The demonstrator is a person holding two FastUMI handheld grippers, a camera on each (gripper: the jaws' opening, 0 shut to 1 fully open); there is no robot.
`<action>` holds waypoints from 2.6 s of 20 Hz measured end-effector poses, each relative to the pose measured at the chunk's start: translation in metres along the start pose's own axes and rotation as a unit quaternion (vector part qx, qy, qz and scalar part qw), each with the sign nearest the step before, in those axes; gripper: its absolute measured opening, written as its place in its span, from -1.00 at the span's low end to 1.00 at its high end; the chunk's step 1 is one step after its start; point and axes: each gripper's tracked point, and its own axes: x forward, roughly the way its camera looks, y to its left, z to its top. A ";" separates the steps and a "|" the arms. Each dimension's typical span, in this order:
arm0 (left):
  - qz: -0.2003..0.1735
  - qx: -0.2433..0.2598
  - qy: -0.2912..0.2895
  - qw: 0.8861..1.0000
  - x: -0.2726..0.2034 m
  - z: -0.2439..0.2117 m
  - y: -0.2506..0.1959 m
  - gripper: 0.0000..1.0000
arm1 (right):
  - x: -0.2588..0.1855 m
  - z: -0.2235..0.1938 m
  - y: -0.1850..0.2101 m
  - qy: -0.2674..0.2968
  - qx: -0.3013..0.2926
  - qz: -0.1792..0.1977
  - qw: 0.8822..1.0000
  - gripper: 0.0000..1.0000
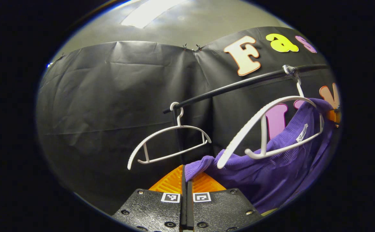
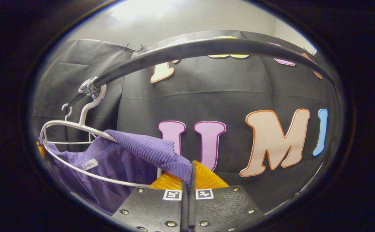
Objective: Grasp the clothes on the hanger with both hands and then place them into the laundry hamper below.
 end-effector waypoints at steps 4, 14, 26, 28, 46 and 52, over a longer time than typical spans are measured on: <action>-0.011 -0.002 0.010 1.000 0.000 -0.010 -0.013 -1.00 | 0.003 -0.001 -0.004 -0.003 -0.002 -0.008 1.000 -0.92; -0.053 -0.012 0.031 0.998 0.002 -0.028 -0.049 -0.99 | 0.009 -0.005 -0.037 0.000 0.010 -0.042 0.999 -0.96; -0.098 -0.005 0.049 0.994 -0.002 -0.043 -0.088 -0.99 | 0.017 -0.051 -0.069 0.048 0.015 -0.079 0.996 -0.92; -0.106 -0.002 0.052 0.993 -0.002 -0.046 -0.095 -0.99 | 0.018 -0.064 -0.075 0.061 0.016 -0.088 0.994 -0.97; -0.187 0.014 0.108 0.976 -0.021 -0.094 -0.155 -0.99 | -0.039 -0.177 -0.087 0.174 0.007 -0.082 0.981 -0.96; -0.240 0.002 0.124 0.963 -0.036 -0.105 -0.189 -0.99 | -0.057 -0.190 -0.043 0.195 0.008 -0.022 0.981 -0.96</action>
